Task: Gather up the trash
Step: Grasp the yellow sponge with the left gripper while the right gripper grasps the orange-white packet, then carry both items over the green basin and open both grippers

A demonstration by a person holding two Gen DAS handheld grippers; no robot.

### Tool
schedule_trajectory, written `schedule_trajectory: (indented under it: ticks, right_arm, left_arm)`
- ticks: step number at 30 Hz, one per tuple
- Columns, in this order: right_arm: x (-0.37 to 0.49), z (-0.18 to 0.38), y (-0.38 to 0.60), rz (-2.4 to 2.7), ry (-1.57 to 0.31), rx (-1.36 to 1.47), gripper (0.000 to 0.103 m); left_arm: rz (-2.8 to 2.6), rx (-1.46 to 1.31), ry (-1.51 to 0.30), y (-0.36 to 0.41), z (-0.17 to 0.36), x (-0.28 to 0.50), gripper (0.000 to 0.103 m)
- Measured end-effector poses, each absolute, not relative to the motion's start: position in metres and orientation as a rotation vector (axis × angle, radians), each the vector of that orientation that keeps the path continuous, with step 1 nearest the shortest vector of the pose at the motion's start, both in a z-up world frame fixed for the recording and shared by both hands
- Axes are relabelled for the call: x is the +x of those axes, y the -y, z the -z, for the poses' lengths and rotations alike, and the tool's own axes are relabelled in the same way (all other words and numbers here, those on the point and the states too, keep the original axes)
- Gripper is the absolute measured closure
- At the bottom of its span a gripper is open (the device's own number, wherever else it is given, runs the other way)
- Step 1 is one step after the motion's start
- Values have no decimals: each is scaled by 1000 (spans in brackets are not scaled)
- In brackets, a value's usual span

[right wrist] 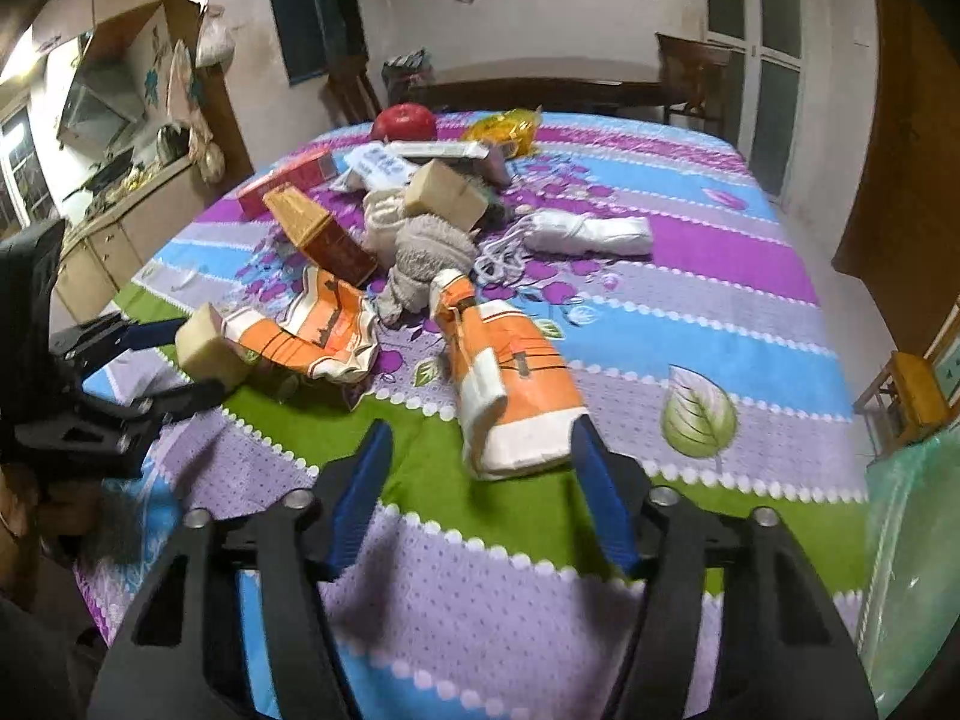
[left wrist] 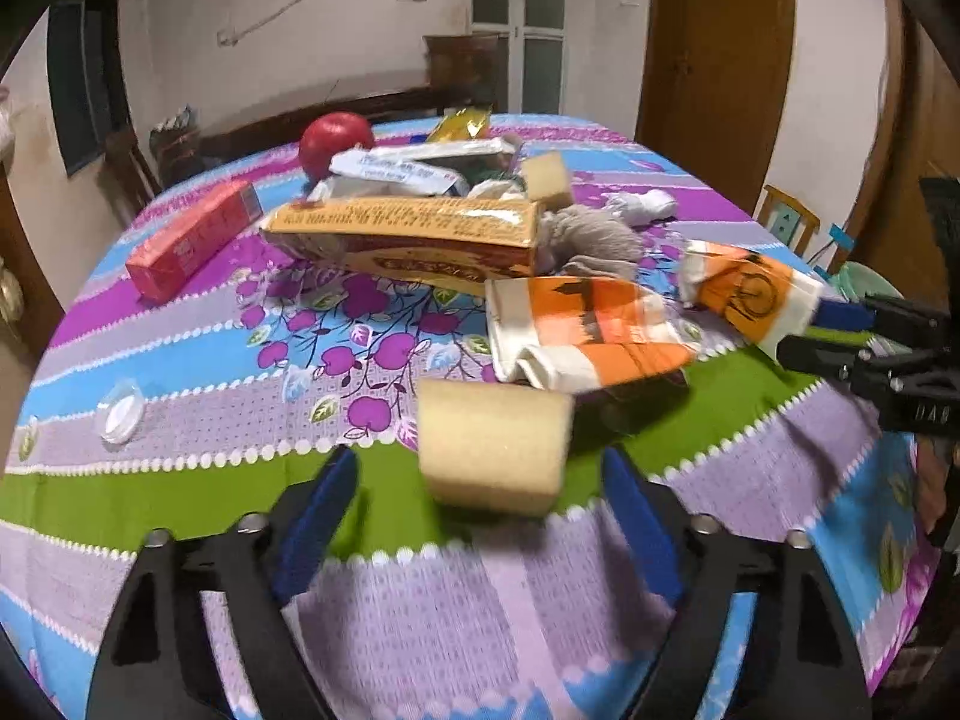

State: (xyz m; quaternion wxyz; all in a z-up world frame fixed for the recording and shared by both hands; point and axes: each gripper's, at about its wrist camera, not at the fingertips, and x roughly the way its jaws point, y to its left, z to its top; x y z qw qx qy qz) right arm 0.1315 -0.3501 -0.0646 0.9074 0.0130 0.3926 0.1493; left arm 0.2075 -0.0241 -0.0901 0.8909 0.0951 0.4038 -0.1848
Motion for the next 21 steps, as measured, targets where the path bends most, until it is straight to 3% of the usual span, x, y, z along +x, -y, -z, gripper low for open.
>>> schedule_trajectory:
  ticks: [6, 8, 10, 21]
  right_arm:
    - [143, 71, 340, -321, -831, -8, 75]
    - [146, 71, 339, -321, -829, -16, 88]
    - [147, 71, 338, -317, -829, -18, 98]
    - [92, 45, 339, -372, -719, 84, 100]
  left_arm:
    - [382, 155, -873, 18, 95, 218, 43]
    - [387, 152, -870, 18, 94, 217, 59]
    - [389, 152, -865, 19, 94, 215, 61]
    - [331, 145, -826, -14, 66, 167, 62]
